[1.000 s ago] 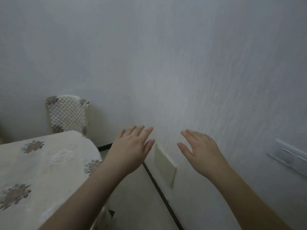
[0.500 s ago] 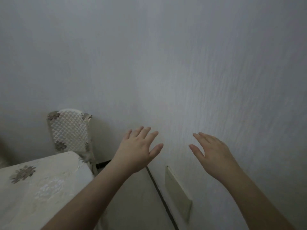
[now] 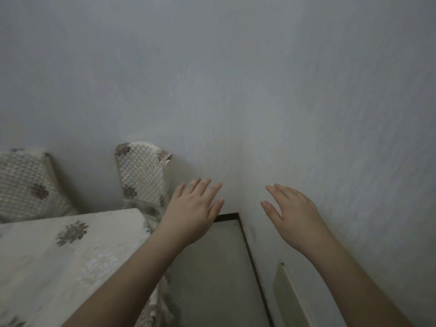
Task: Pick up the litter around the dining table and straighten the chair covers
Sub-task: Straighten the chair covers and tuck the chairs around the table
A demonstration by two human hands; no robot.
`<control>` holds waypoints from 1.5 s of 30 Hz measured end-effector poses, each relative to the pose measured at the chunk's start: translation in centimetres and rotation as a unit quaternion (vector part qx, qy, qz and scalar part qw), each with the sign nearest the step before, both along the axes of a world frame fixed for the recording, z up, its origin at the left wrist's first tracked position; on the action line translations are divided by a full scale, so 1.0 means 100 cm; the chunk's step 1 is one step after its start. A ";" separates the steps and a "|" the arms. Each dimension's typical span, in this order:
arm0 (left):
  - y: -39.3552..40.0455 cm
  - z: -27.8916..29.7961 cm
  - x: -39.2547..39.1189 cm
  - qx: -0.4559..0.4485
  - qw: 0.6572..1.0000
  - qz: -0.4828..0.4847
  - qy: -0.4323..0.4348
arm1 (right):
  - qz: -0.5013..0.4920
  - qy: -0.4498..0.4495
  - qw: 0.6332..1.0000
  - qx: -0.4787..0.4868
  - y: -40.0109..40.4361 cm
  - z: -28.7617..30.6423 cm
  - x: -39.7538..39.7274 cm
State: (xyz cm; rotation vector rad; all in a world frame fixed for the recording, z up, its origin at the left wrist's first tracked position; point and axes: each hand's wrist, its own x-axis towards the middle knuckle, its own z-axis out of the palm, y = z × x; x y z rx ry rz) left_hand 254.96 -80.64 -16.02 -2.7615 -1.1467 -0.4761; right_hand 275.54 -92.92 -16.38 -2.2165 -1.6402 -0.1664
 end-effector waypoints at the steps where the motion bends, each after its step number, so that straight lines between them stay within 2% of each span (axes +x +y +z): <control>1: 0.017 -0.004 -0.002 -0.003 1.000 0.005 0.003 | 0.007 -0.005 1.000 0.002 0.020 -0.001 0.001; 8: 0.138 -0.014 -0.013 -0.012 0.999 0.046 -0.009 | 0.054 -0.025 0.998 0.005 0.160 0.001 0.005; 15: 0.239 -0.027 -0.023 -0.027 0.997 0.075 -0.001 | 0.049 -0.021 0.998 0.021 0.264 -0.015 0.010; 22: 0.327 -0.042 0.001 0.006 0.995 0.098 -0.005 | 0.100 -0.016 0.995 0.007 0.375 -0.035 0.032; 28: 0.412 -0.055 0.035 -0.009 0.992 0.126 0.017 | 0.139 0.010 0.990 -0.015 0.470 -0.050 0.066; 34: 0.465 -0.063 0.034 -0.007 0.987 0.161 0.008 | 0.197 0.021 0.980 -0.037 0.553 -0.054 0.075; 45: 0.549 -0.096 -0.009 -0.012 0.976 0.214 0.029 | 0.281 0.018 0.957 -0.069 0.657 -0.072 0.033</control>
